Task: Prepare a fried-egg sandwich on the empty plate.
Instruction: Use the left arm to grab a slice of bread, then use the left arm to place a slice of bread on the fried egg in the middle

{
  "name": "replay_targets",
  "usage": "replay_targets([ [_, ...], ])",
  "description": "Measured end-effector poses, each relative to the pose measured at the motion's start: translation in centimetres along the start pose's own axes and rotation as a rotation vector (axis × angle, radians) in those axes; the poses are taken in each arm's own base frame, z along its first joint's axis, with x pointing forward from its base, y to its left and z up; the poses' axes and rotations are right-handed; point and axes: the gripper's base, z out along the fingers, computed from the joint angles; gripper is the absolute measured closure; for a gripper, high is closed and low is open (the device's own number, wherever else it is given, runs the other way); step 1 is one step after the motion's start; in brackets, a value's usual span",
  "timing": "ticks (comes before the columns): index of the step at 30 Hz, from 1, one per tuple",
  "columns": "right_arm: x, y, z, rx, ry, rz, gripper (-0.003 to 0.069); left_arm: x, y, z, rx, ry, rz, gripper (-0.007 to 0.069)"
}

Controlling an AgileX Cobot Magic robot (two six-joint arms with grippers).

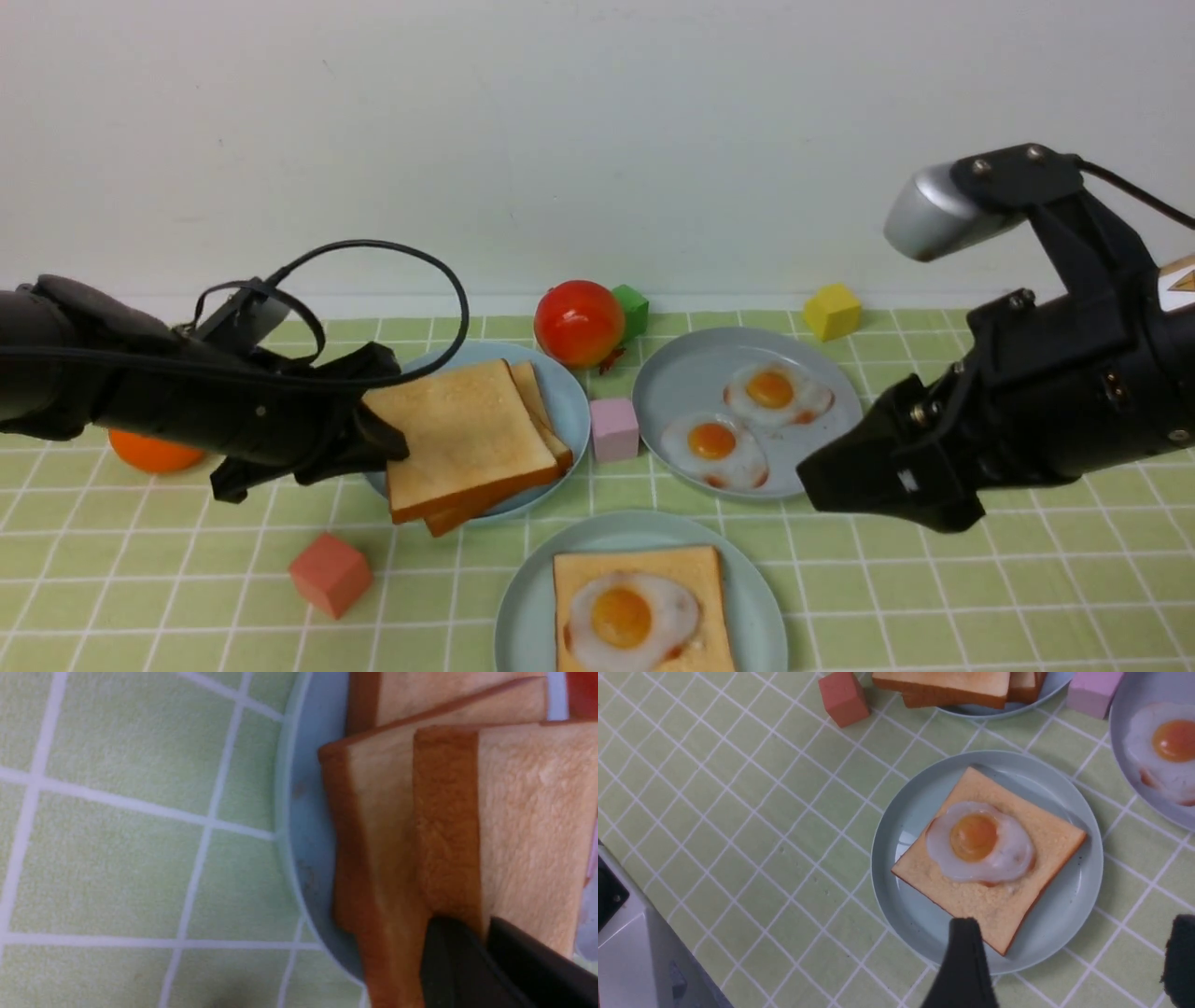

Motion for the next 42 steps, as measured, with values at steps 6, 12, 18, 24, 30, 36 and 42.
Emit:
replay_targets([
  [6,0.0,0.3,-0.7,0.002,-0.021,-0.01,0.0113,1.7,-3.2,-4.1,0.104,-0.001,0.099,0.0589],
  [12,0.0,0.3,-0.8,0.005,-0.022,-0.014,0.0113,8.2,-4.9,-1.9,0.157,0.158,0.201,0.0589],
  [18,0.1,0.2,-0.8,0.013,-0.016,-0.022,0.0128,11.0,-5.0,1.0,0.121,0.207,0.213,0.0589],
  [24,0.4,0.0,-0.8,0.04,0.02,-0.015,0.0386,11.9,-4.2,3.1,0.07,0.248,0.199,0.0589],
  [30,0.6,-0.6,-1.1,0.118,0.028,0.044,0.0669,11.9,-4.2,3.1,0.072,0.257,0.203,0.0531],
  [36,1.8,-0.2,-3.5,0.196,-0.087,0.058,0.0671,12.2,-4.2,3.0,0.073,0.286,0.235,0.0342],
  [42,6.3,1.1,-7.3,0.269,-0.256,-0.019,0.067,12.1,-4.5,2.0,0.088,0.285,0.286,0.0167],
])
